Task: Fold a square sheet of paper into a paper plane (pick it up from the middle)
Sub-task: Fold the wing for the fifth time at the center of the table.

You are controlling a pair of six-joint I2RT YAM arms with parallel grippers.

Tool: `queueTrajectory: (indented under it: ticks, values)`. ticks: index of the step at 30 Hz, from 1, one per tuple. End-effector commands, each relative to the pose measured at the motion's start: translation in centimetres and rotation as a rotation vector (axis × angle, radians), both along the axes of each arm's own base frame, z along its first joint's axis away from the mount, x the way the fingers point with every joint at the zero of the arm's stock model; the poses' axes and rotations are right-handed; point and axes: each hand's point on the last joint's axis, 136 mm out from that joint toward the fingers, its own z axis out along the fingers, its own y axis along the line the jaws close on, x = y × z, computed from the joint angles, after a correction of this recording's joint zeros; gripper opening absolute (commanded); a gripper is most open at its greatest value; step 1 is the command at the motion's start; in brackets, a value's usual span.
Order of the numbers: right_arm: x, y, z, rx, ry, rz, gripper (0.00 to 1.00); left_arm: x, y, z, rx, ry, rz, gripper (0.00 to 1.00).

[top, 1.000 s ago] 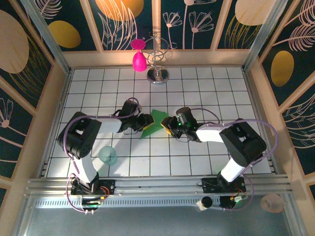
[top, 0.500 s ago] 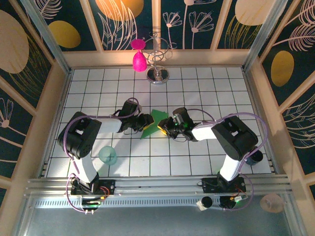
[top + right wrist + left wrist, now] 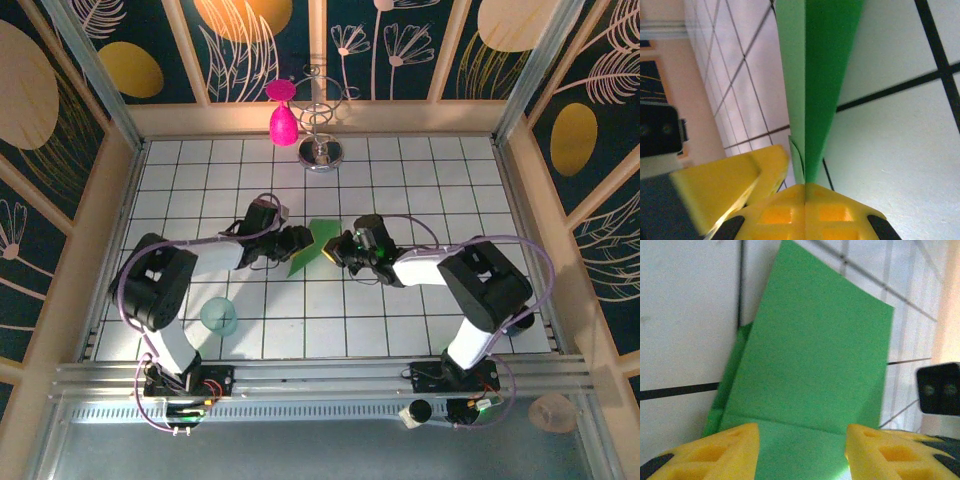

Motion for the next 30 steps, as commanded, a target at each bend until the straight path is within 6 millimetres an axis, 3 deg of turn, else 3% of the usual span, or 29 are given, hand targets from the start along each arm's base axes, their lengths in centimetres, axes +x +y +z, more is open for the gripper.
queueTrajectory:
  ticks: [1,7,14,20,26,30]
  values:
    - [0.8,-1.8,1.4,-0.029,-0.047,-0.061,0.02,0.5,0.1,4.0,0.015,-0.220,-0.045,0.54]
    - [0.9,-3.9,1.4,-0.066,-0.003,-0.109,0.01,-0.2,0.8,4.6,0.153,-0.408,-0.093,0.62]
    - [0.8,-4.8,1.1,-0.061,0.057,-0.120,0.00,-0.9,0.7,4.6,0.296,-0.618,-0.166,0.66]
    - [0.6,-4.6,1.3,-0.033,0.098,-0.105,0.00,-1.1,-0.9,4.3,0.435,-0.799,-0.268,0.66]
    - [0.4,-3.9,1.7,-0.003,0.121,-0.085,0.00,-1.6,-3.1,2.6,0.578,-0.919,-0.416,0.65]
    - [1.1,-4.7,1.6,0.011,0.136,-0.108,0.00,-2.0,-4.2,1.4,0.618,-0.963,-0.493,0.62]
